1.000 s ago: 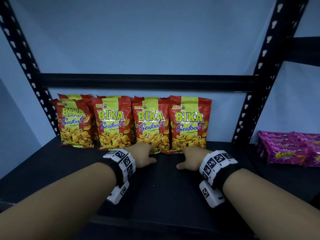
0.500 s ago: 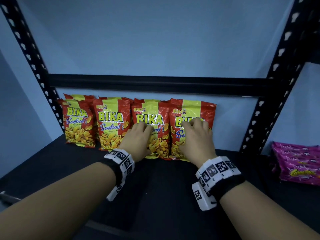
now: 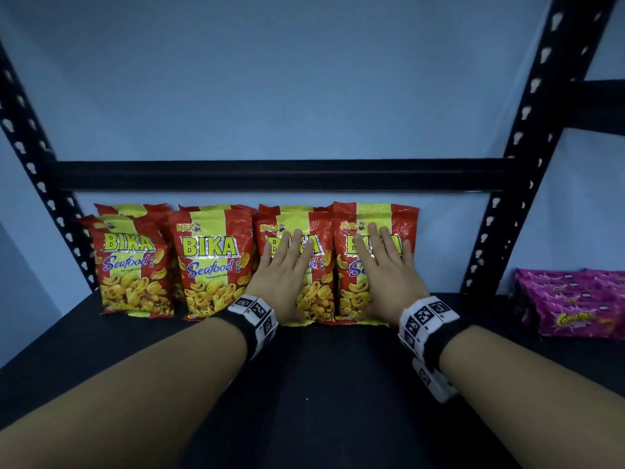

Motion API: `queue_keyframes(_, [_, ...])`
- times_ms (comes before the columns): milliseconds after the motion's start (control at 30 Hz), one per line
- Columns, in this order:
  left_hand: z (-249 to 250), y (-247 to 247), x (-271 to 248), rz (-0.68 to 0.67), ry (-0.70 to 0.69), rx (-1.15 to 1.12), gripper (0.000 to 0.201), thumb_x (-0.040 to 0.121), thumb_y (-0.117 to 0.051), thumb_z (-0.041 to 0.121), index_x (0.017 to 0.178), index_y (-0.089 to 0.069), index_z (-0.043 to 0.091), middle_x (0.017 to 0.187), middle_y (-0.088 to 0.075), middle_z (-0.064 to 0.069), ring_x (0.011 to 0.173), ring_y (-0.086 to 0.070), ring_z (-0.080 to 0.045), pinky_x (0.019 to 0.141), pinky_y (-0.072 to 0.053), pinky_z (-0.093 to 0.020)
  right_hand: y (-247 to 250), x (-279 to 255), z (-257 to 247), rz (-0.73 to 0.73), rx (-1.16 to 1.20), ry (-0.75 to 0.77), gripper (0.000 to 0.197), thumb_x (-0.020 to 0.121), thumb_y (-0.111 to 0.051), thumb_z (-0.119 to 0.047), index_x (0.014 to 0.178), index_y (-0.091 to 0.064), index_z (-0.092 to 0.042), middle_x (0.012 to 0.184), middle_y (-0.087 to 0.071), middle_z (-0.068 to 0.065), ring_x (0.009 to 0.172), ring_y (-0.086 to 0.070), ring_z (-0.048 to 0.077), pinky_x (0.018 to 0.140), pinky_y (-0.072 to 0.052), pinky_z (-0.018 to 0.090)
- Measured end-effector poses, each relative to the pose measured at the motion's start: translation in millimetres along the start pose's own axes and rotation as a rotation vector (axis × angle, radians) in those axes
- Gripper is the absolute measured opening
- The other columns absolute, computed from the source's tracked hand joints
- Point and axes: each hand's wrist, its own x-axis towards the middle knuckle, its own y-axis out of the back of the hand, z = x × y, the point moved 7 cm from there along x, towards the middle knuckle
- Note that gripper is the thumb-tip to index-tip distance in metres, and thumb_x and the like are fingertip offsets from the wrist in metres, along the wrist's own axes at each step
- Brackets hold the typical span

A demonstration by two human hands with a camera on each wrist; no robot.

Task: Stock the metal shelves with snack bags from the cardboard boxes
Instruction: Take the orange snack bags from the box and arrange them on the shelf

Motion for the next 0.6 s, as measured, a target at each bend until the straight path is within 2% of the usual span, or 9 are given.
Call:
queue_keyframes(133, [-2,3,6,0.032,-0.064,0.03,0.162,0.059,-0.079,0.08,0.151,0.038,0.016,0.157,0.045,-0.014,0.148,0.037,-0.035,0.122,0.011,-0.062,-4,2,-2,-0.024,-0.053,-0.05,0.165,0.06,-0.091,-0.062,0.152,0.039,-0.021,0.158,0.046,0.008,0.15,0.036,0.029,0.122,0.013,0.061])
queue_keyframes(300, [-6,6,17,0.076,-0.112,0.094,0.169,0.051,-0.072,0.091,0.15,0.039,0.012,0.155,0.047,-0.016,0.145,0.041,-0.037,0.12,0.011,-0.067,-2,6,-2,-0.01,-0.148,-0.086,0.17,0.05,-0.081,-0.082,0.152,0.039,-0.018,0.159,0.045,0.009,0.15,0.036,0.029,0.121,0.012,0.066])
queue_keyframes(433, [-8,5,23,0.09,-0.135,0.106,0.172,0.047,-0.07,0.094,0.149,0.04,0.011,0.154,0.048,-0.017,0.144,0.042,-0.038,0.118,0.01,-0.069,-1,13,0,-0.028,-0.176,-0.081,0.173,0.044,-0.076,-0.09,0.152,0.039,-0.017,0.159,0.045,0.01,0.15,0.036,0.03,0.121,0.005,0.069])
queue_keyframes(600, [-9,3,26,0.087,-0.139,0.117,0.173,0.045,-0.069,0.096,0.149,0.04,0.011,0.154,0.049,-0.017,0.144,0.042,-0.038,0.118,0.011,-0.069,-4,17,1,-0.027,-0.193,-0.087,0.175,0.041,-0.072,-0.095,0.152,0.038,-0.015,0.16,0.043,0.011,0.15,0.036,0.031,0.12,0.007,0.069])
